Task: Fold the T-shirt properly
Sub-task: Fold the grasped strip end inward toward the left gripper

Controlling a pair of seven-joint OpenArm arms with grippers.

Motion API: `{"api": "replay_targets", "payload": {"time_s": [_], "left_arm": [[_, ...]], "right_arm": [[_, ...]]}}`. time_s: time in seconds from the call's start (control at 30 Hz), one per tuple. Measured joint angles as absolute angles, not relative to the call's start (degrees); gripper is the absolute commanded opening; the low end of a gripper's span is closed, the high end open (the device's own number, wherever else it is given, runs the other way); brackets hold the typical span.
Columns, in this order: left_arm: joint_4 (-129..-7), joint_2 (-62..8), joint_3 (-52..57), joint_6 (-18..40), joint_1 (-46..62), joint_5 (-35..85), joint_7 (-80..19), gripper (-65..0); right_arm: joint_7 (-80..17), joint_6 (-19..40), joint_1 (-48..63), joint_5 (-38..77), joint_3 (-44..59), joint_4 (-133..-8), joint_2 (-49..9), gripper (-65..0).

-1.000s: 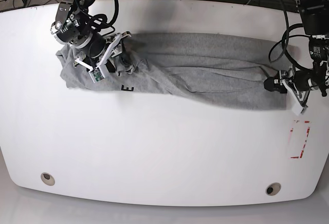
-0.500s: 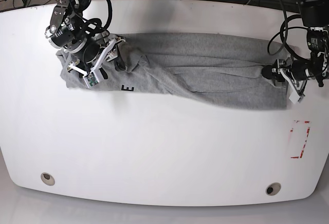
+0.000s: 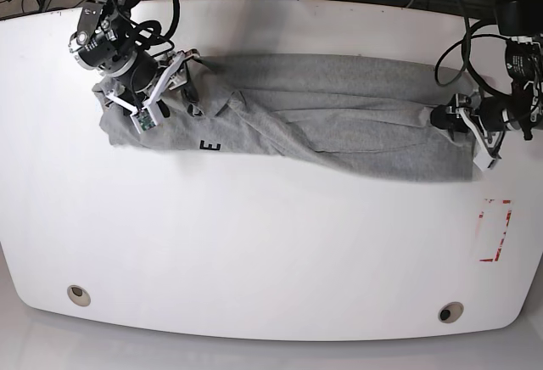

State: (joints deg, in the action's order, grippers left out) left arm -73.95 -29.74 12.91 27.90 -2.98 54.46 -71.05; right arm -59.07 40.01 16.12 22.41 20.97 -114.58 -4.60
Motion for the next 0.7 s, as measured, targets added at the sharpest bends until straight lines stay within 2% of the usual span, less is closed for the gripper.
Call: {"api": "replay_targets", "payload": {"time_s": [0.1,0.27,0.4,0.5,0.53,0.7], "left_arm": [[-73.9,-29.7,12.9,27.9,-3.0,54.4,-71.1,-37.1],[-73.9,-29.6,12.8,27.9,-3.0,54.5,-71.0,-37.1],[-73.9,-29.6,12.8,27.9,-3.0,54.5,-71.0,-37.1],[-73.9,-29.6,12.8,27.9,-3.0,54.5,-71.0,-37.1],[-73.9,-29.6,12.8,27.9,-3.0,54.5,-71.0,-37.1],[-73.9,-29.6,12.8,27.9,-3.0,54.5,-71.0,-37.1]], "right_arm": [[-59.1,40.1,15.9,22.3,20.5,-113.4,-4.0,-33.5],[-59.2,40.1,15.7,21.6,17.6,-112.3,-4.0,-42.5],[-59.1,40.1,14.8,22.1,15.1,-110.3,-3.8,-51.7],[-58.5,40.1,14.7,22.1,14.8,-109.0,-3.6,-63.1],[-58.3,40.1,14.9,21.9,14.8,-108.9,-3.7,-65.0],[-57.2,40.1,13.8,21.3,15.0,-108.7,-4.7,-64.2]]}}
